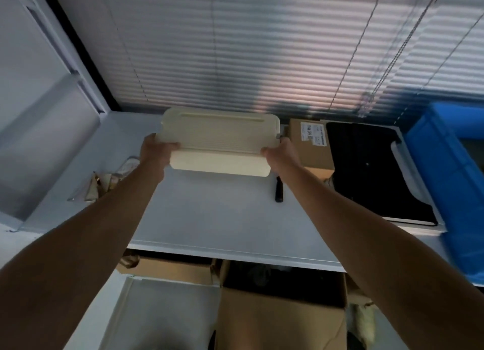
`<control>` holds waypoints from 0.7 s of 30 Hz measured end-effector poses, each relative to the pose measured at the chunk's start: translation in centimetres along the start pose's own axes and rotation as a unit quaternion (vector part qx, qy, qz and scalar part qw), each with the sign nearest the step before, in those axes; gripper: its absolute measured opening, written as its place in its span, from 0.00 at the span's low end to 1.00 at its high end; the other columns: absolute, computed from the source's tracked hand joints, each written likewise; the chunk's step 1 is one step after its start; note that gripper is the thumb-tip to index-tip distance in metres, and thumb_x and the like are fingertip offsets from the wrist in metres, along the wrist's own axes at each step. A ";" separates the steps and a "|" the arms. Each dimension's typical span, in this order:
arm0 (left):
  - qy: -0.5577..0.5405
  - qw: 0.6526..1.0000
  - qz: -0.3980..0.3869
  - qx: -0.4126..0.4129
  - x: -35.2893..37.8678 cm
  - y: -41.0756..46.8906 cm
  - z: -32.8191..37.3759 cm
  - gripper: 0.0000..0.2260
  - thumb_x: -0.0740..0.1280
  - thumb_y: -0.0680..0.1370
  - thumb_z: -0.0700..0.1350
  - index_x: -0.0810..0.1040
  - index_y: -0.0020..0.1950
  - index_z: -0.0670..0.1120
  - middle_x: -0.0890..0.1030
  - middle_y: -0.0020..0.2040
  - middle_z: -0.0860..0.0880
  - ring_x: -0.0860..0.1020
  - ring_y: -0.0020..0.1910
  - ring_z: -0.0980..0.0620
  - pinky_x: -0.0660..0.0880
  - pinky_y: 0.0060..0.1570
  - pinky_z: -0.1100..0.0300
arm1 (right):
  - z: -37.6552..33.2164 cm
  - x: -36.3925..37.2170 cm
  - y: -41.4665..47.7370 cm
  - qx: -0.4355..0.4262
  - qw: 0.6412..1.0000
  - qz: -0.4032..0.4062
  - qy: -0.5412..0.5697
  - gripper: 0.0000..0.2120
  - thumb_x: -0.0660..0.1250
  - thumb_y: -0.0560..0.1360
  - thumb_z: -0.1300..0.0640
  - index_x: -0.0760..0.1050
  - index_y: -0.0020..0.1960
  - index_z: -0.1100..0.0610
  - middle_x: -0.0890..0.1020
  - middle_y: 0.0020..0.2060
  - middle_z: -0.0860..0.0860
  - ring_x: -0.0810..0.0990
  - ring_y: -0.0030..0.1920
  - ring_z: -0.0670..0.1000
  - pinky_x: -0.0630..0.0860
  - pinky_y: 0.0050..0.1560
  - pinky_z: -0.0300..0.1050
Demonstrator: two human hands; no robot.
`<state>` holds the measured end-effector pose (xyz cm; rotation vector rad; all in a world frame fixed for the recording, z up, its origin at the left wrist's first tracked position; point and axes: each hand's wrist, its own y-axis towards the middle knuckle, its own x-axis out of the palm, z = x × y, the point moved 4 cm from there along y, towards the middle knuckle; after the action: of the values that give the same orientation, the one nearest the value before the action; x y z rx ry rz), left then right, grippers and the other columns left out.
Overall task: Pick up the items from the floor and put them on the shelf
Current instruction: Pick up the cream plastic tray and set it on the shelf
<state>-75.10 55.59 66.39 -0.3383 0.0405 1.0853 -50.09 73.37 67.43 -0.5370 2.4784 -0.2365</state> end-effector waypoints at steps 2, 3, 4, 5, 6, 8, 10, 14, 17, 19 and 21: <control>0.030 0.999 -0.018 0.017 0.7 1.9 -0.1 0.19 0.74 0.72 0.37 0.76 0.62 0.46 0.78 0.56 0.45 0.76 0.52 0.46 0.76 0.57 0.49 | 0.5 0.9 1.4 0.020 1.000 0.001 -0.008 0.25 0.67 0.76 0.54 0.66 0.71 0.58 0.78 0.63 0.56 0.79 0.59 0.58 0.75 0.48 0.48; 0.043 0.999 -0.024 0.021 1.0 2.9 -0.4 0.21 0.74 0.72 0.37 0.76 0.64 0.44 0.79 0.56 0.45 0.77 0.53 0.46 0.76 0.59 0.48 | 0.8 1.3 1.9 0.024 1.000 0.004 -0.011 0.26 0.67 0.76 0.54 0.65 0.72 0.58 0.78 0.63 0.56 0.79 0.59 0.58 0.74 0.48 0.48; 0.049 0.998 -0.025 0.022 1.3 3.5 -0.6 0.22 0.74 0.72 0.37 0.76 0.65 0.42 0.79 0.56 0.44 0.77 0.54 0.45 0.76 0.60 0.48 | 1.0 1.7 2.3 0.025 1.000 0.007 -0.012 0.26 0.67 0.77 0.55 0.64 0.73 0.57 0.78 0.63 0.56 0.79 0.59 0.58 0.75 0.50 0.48; 0.055 0.998 -0.027 0.023 1.7 4.2 -0.8 0.22 0.74 0.73 0.37 0.76 0.66 0.41 0.78 0.56 0.44 0.77 0.56 0.45 0.76 0.60 0.48 | 1.1 2.0 2.8 0.019 1.000 0.012 -0.009 0.27 0.66 0.77 0.55 0.63 0.74 0.56 0.78 0.63 0.56 0.79 0.59 0.58 0.77 0.52 0.50; 0.059 0.997 -0.028 0.026 2.1 4.7 -0.9 0.22 0.74 0.73 0.38 0.75 0.66 0.40 0.78 0.56 0.43 0.77 0.57 0.45 0.75 0.60 0.48 | 1.0 2.2 3.3 0.009 1.000 0.018 -0.007 0.27 0.66 0.77 0.55 0.63 0.74 0.54 0.78 0.63 0.56 0.79 0.58 0.58 0.79 0.54 0.52; 0.075 0.996 -0.030 0.036 2.8 5.7 -1.0 0.27 0.75 0.73 0.41 0.72 0.71 0.40 0.76 0.61 0.44 0.76 0.62 0.45 0.75 0.63 0.48 | 0.6 2.2 3.9 -0.022 0.999 0.040 -0.018 0.28 0.66 0.77 0.55 0.62 0.75 0.52 0.78 0.63 0.56 0.80 0.56 0.58 0.80 0.55 0.55; 0.126 0.990 -0.035 0.060 3.1 6.6 -1.3 0.37 0.77 0.71 0.48 0.65 0.77 0.45 0.72 0.71 0.43 0.73 0.68 0.44 0.72 0.67 0.49 | 0.2 1.9 4.0 -0.063 0.994 0.060 -0.060 0.31 0.68 0.76 0.53 0.60 0.76 0.49 0.75 0.65 0.57 0.78 0.59 0.59 0.79 0.57 0.54; 0.197 0.968 -0.052 0.147 4.1 7.3 -1.9 0.37 0.79 0.68 0.54 0.70 0.74 0.46 0.73 0.71 0.43 0.73 0.69 0.47 0.70 0.67 0.55 | 0.6 1.6 3.9 -0.148 0.959 0.091 -0.224 0.25 0.70 0.76 0.51 0.72 0.71 0.48 0.70 0.69 0.56 0.71 0.67 0.58 0.74 0.61 0.52; 0.189 0.969 -0.049 0.149 5.6 8.1 -1.5 0.35 0.79 0.68 0.52 0.72 0.73 0.48 0.74 0.70 0.46 0.74 0.68 0.48 0.70 0.66 0.58 | 0.3 1.5 5.9 -0.162 0.955 0.107 -0.225 0.19 0.70 0.77 0.54 0.77 0.67 0.50 0.72 0.67 0.56 0.75 0.63 0.58 0.75 0.58 0.51; 0.175 0.973 -0.043 0.143 6.9 9.2 -0.7 0.35 0.79 0.69 0.51 0.71 0.74 0.47 0.74 0.71 0.46 0.73 0.68 0.49 0.69 0.63 0.62 | -0.5 1.6 7.9 -0.154 0.956 0.110 -0.223 0.18 0.70 0.77 0.55 0.77 0.67 0.51 0.73 0.67 0.56 0.76 0.62 0.57 0.74 0.59 0.50; 0.173 0.975 -0.046 0.132 7.9 9.8 0.2 0.35 0.79 0.70 0.50 0.70 0.74 0.47 0.73 0.72 0.46 0.73 0.69 0.48 0.68 0.60 0.65 | -1.3 1.5 9.2 -0.150 0.958 0.108 -0.219 0.19 0.70 0.77 0.56 0.77 0.67 0.52 0.74 0.66 0.55 0.76 0.62 0.57 0.73 0.60 0.49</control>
<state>-79.95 66.54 62.54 -0.2830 0.4716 0.9051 -54.92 81.16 65.14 -0.3837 2.1195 0.3206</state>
